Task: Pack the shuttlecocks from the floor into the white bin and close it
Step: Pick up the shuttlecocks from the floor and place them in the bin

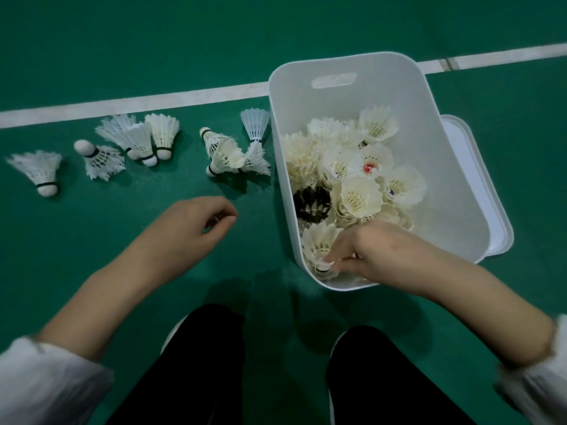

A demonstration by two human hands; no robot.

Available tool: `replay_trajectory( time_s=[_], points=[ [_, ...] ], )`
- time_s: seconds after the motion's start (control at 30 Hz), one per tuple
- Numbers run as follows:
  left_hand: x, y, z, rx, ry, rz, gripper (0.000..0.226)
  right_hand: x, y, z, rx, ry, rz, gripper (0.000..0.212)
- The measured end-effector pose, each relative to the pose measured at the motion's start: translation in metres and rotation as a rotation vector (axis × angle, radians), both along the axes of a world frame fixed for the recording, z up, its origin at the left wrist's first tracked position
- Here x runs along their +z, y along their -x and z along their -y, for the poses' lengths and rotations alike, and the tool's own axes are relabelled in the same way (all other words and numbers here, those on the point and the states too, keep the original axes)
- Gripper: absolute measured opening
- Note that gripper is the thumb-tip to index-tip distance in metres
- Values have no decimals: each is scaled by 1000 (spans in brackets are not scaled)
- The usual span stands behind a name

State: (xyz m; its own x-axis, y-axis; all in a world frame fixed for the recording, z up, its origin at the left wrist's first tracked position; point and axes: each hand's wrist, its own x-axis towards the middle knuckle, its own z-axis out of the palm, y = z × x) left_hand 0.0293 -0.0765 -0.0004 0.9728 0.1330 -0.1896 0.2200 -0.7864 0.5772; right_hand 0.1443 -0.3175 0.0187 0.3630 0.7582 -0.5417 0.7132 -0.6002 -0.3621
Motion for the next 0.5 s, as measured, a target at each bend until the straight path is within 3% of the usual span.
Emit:
replay_trajectory(
  time_s=[0.1,0.3,0.37,0.5],
  points=[
    [-6,1,1,-25,9,6,10,-22,1,-1,81,92,-26,27],
    [-10,4,3,-56,12,38,10,-44,-6,-8,173,141,168,25],
    [-11,6,2,-53,20,43,10,-41,-5,-9,192,135,148,20],
    [-14,10,-4,-43,36,37,11,-2,-6,-6,90,128,31,34]
  ],
)
